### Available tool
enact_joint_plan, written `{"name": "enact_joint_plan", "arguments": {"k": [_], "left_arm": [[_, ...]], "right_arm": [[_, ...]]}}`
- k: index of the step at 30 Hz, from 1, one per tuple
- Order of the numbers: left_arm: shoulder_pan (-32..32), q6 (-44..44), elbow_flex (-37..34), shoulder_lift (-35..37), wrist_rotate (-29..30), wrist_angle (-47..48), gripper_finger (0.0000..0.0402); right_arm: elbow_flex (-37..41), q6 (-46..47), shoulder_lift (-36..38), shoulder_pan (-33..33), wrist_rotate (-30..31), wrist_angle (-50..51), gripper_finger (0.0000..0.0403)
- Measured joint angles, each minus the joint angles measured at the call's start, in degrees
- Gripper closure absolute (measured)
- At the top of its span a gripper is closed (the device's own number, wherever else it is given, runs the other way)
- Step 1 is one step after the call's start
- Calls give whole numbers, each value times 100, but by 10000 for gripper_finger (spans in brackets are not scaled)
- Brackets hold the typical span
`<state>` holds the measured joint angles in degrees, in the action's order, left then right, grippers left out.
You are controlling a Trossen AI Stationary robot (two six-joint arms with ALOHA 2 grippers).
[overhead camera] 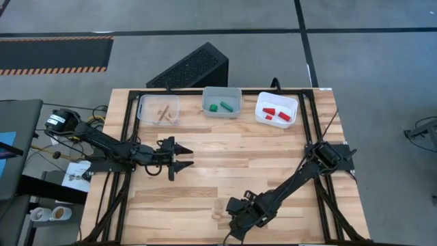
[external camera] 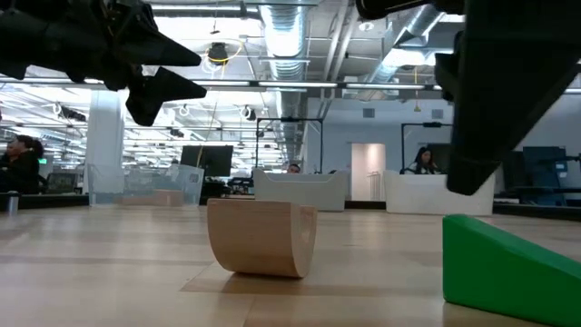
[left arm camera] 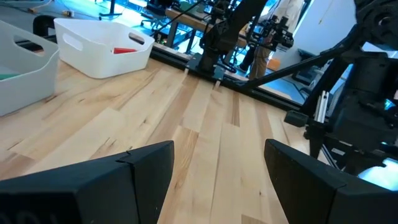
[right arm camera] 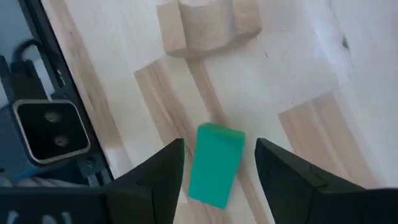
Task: Sort & place blocks by color
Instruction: Put the green block into the gray bin
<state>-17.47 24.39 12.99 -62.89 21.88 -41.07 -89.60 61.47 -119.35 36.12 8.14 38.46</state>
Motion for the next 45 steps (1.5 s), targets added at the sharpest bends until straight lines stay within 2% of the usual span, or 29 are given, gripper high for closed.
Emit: {"name": "enact_joint_plan", "arguments": {"k": [8,17,21,26,30,33,37,45], "left_arm": [[-13,30,0,0,-2,19,166],[-15,54,0,0,6,107,166],[-15,54,0,0,51,137,166],[-13,70,0,0,66,133,166],[-13,75,0,0,66,135,166],[-13,75,0,0,95,135,166],[-13,69,0,0,99,87,166],[-13,19,0,0,101,67,166]], "right_arm": [[5,-9,-210,21,71,-224,174],[-31,192,-608,9,-288,-298,179],[-22,116,-553,9,-250,-167,207],[-14,-115,-456,10,-204,72,279],[-3,-446,-389,-83,-196,192,285],[26,-827,-293,-259,104,447,285],[18,-1551,-62,-715,936,524,285],[15,-3502,310,-2160,1643,461,270]]}}
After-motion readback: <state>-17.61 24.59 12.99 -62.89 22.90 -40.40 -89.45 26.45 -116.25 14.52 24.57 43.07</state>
